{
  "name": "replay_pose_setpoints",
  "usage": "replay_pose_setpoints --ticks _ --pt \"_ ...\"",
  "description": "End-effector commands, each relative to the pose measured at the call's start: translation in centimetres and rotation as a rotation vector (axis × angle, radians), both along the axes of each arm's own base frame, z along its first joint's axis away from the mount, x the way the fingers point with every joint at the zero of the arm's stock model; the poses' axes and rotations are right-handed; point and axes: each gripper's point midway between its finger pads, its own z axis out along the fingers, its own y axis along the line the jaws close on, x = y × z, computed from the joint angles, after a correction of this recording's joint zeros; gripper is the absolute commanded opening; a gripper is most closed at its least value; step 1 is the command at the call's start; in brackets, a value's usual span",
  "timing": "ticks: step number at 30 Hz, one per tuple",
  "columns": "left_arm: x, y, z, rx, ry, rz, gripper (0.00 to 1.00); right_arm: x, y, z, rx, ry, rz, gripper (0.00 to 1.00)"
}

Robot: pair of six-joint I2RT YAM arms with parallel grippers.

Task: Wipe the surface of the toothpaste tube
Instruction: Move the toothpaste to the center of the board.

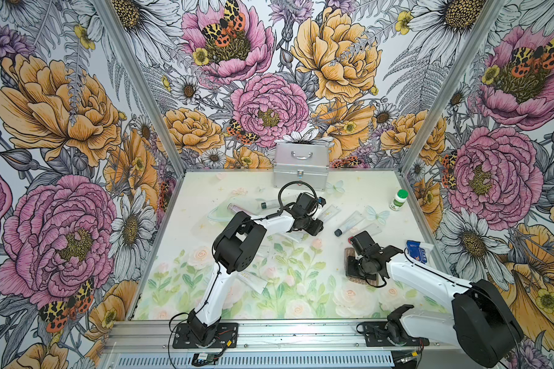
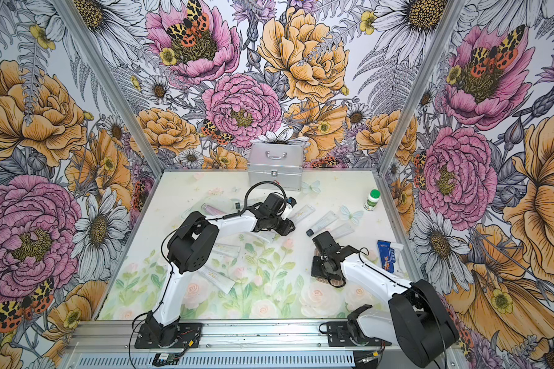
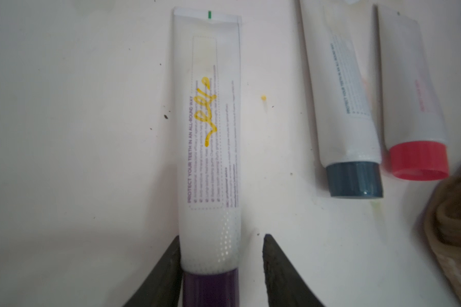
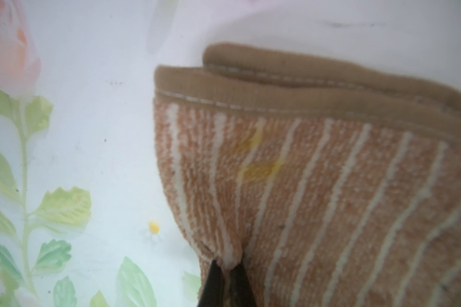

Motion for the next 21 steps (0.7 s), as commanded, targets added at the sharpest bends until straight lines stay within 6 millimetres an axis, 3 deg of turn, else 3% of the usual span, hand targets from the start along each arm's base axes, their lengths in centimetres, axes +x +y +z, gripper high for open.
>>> replay_pose_setpoints --ticks 1,11,16,21 --pt "0.0 0.6 -1.1 0.026 0.012 0.0 0.43 0.2 -0.2 -0.3 -0.019 -0.016 0.012 0.0" --pt "-0.8 1.8 -0.2 0.023 0.007 0.024 0.25 0.6 0.2 0.0 -0.004 -0.023 0.011 0.0" --pt "-3.5 3.2 0.9 -0.027 0.012 0.06 0.28 1.0 0.8 0.6 0.014 -0.038 0.019 0.0" --pt "-8.0 4.3 1.2 0.005 0.005 0.065 0.29 1.4 1.4 1.0 0.023 -0.046 0.034 0.0"
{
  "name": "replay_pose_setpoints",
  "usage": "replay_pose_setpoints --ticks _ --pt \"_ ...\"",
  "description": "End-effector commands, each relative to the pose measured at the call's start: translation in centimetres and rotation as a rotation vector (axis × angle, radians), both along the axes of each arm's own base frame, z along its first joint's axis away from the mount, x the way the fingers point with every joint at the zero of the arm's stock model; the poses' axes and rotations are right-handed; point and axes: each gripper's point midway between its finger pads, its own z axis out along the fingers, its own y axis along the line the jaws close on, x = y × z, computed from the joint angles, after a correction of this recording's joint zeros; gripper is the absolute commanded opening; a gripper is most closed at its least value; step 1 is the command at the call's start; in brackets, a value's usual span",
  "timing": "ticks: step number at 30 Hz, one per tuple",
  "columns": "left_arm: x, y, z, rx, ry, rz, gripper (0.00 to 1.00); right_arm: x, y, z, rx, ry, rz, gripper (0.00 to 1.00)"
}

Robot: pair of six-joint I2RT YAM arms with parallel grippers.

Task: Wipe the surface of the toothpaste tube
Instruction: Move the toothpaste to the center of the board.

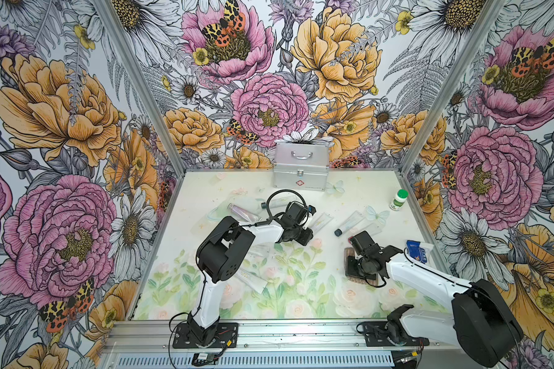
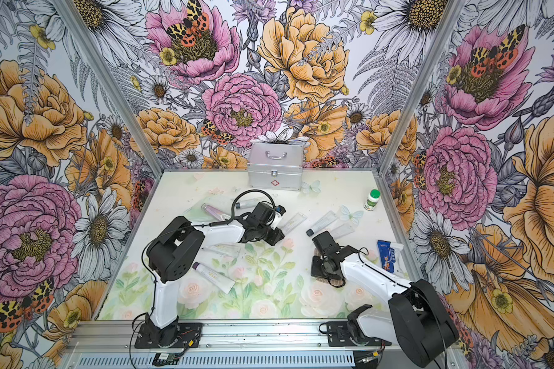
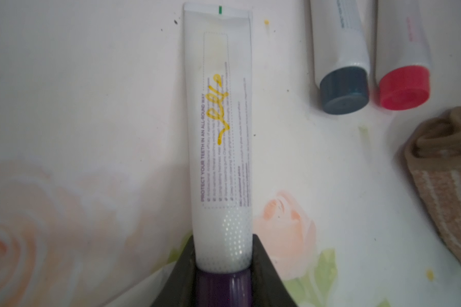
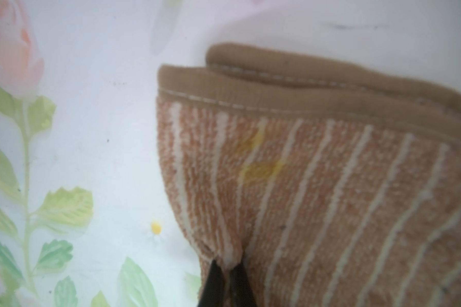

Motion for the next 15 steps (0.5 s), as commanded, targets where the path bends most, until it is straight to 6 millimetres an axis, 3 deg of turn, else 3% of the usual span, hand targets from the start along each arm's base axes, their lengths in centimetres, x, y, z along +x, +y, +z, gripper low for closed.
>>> replay_pose_setpoints --ticks 1,5,6,8,15 --pt "-2.8 -0.5 1.4 -0.005 -0.036 0.008 0.29 1.4 1.2 1.0 0.022 -0.038 0.027 0.0" --pt "-7.4 -1.2 0.8 0.032 -0.038 -0.019 0.3 2.1 1.9 1.5 0.038 -0.048 0.041 0.0" --pt "-8.3 -1.6 2.1 0.014 -0.06 -0.026 0.3 2.3 2.1 1.6 0.043 -0.05 0.043 0.0" --pt "-10.6 -2.1 1.6 0.032 -0.061 -0.048 0.3 2.7 2.6 2.1 0.054 -0.056 0.051 0.0" --pt "-15.4 -0.8 -0.7 0.099 -0.041 -0.067 0.3 3.5 3.6 3.1 0.087 -0.072 0.068 0.0"
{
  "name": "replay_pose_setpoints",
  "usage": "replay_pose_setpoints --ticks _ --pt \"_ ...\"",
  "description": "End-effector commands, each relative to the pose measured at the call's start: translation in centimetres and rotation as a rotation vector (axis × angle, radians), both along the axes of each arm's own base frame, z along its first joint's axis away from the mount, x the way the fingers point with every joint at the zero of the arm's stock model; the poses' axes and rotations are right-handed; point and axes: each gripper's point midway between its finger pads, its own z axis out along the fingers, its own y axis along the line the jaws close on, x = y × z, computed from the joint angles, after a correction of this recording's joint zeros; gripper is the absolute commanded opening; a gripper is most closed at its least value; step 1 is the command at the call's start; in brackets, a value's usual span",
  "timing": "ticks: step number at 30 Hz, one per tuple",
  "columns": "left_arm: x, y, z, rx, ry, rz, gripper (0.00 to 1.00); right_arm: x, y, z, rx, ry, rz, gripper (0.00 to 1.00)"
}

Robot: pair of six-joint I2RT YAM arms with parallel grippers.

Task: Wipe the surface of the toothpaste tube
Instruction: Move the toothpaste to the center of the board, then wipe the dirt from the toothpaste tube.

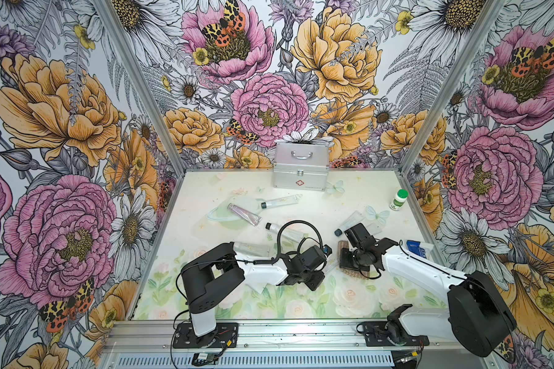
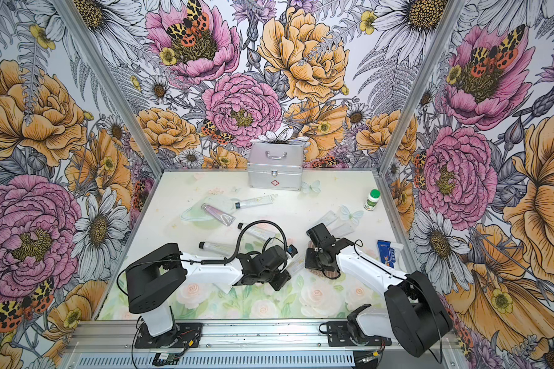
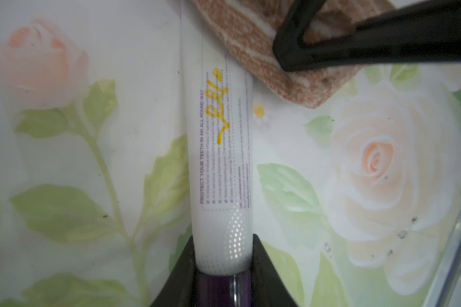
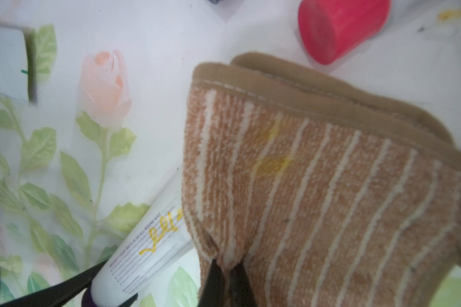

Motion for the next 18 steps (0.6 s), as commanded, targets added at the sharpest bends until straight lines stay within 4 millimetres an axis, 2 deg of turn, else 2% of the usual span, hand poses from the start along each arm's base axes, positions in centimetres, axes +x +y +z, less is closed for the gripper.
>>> replay_pose_setpoints --ticks 1,4,11,15,18 --pt "-0.5 1.9 -0.6 0.038 -0.022 0.069 0.3 0.9 1.2 1.1 0.036 -0.027 0.027 0.0" --pt "-1.1 2.4 -1.0 0.047 -0.027 0.069 0.3 1.0 2.0 1.5 0.074 -0.025 0.041 0.0" --pt "-0.6 2.7 -1.8 0.04 -0.038 0.081 0.31 0.2 6.0 1.0 0.2 0.057 0.143 0.0" --pt "-0.3 2.7 -2.0 -0.012 -0.009 0.086 0.33 0.1 6.7 0.2 0.213 0.08 0.154 0.0" --pt "0.1 3.0 -1.7 -0.056 0.009 0.098 0.34 0.4 7.1 0.4 0.223 0.076 0.154 0.0"
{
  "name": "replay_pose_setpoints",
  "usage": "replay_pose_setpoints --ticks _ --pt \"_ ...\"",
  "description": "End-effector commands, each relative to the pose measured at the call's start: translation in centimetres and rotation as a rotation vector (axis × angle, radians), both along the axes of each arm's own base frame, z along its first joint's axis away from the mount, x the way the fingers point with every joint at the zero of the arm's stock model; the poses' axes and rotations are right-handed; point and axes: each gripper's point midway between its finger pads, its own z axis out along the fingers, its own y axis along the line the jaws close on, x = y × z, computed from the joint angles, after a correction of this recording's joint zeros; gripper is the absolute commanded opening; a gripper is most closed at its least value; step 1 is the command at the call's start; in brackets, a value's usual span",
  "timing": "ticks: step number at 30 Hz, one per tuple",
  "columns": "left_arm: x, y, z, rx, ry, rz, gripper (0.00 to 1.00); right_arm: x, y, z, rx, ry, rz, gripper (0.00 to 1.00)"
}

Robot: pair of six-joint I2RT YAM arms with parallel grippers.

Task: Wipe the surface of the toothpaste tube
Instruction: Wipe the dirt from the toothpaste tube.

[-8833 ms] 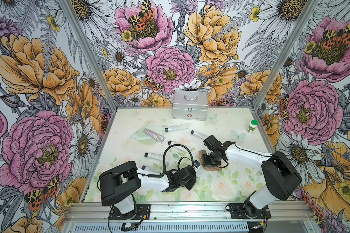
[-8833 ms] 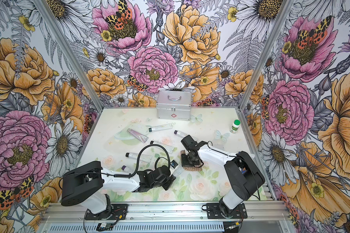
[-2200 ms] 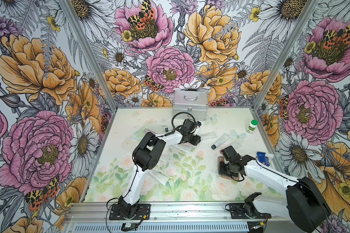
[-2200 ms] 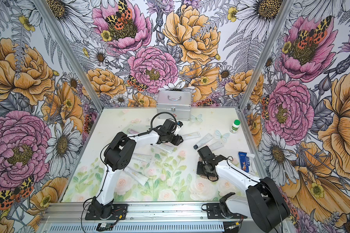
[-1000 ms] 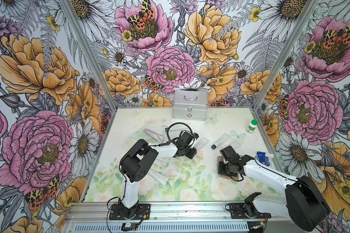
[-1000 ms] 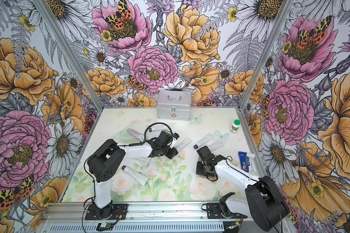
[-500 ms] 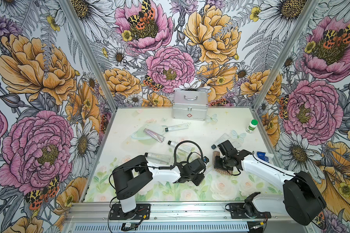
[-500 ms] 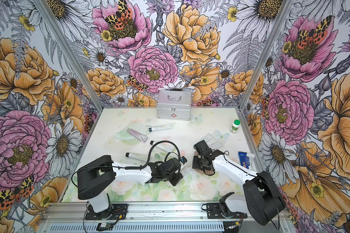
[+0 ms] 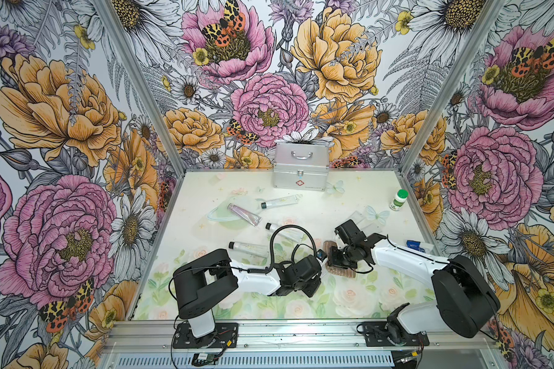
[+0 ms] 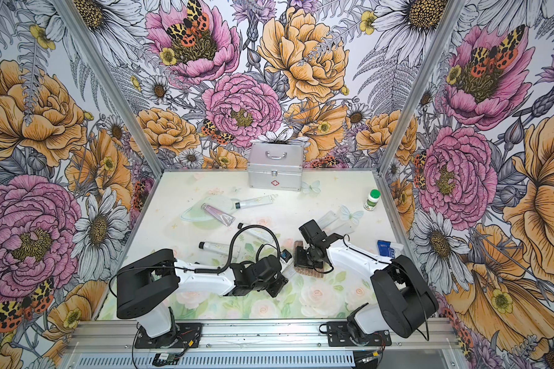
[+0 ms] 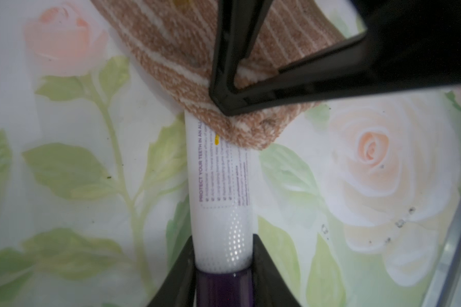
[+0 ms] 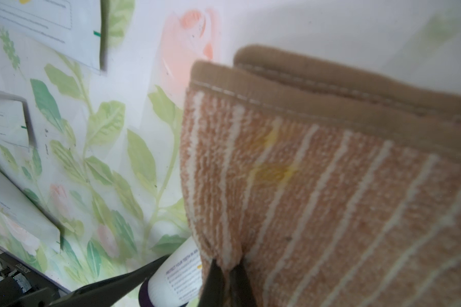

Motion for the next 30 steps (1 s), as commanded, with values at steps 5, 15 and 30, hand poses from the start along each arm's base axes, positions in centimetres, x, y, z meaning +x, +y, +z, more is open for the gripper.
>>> replay_pose_setpoints --ticks 5,15,30 --pt "0.6 2.1 -1.4 -0.002 0.06 0.036 0.35 1.0 2.7 1.0 0.081 0.004 0.046 0.0" --pt "1.0 3.9 -1.1 -0.049 0.063 0.079 0.31 1.7 -0.4 -3.3 -0.097 0.042 0.003 0.0" --pt "-0.1 3.6 -1.3 -0.044 0.077 0.042 0.25 4.0 -0.6 -1.6 -0.06 0.016 -0.004 0.0"
